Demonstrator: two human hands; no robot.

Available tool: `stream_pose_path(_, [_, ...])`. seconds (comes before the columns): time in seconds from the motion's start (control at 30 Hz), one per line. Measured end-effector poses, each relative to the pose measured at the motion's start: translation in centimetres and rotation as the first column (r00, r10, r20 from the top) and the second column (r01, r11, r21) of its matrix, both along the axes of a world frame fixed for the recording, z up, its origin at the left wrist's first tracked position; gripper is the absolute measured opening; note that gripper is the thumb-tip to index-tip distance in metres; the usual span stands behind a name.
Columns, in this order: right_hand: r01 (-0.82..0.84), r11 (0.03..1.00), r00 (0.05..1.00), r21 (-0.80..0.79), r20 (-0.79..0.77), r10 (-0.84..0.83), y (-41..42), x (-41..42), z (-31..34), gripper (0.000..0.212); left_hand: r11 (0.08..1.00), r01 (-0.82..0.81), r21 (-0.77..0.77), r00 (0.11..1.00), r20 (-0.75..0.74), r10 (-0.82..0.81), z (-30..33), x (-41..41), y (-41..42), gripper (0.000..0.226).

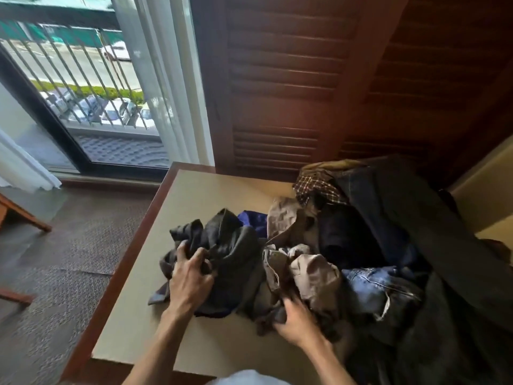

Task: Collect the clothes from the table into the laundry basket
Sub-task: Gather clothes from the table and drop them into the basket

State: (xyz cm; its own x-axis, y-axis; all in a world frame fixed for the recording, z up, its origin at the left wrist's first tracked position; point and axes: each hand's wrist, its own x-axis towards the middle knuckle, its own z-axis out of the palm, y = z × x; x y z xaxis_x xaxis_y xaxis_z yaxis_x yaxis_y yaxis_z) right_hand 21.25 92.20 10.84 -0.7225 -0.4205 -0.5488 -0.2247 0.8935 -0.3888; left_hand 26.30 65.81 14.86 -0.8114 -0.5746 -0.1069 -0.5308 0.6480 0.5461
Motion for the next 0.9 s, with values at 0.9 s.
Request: stream_pose_path(0.9, [0.243, 0.97, 0.94, 0.028, -0.252, -0.228, -7.0, -5.7, -4.6, 0.069, 0.9, 0.248, -0.358, 0.964, 0.186, -0.192, -6.2, -7.0, 1.1, 0.074])
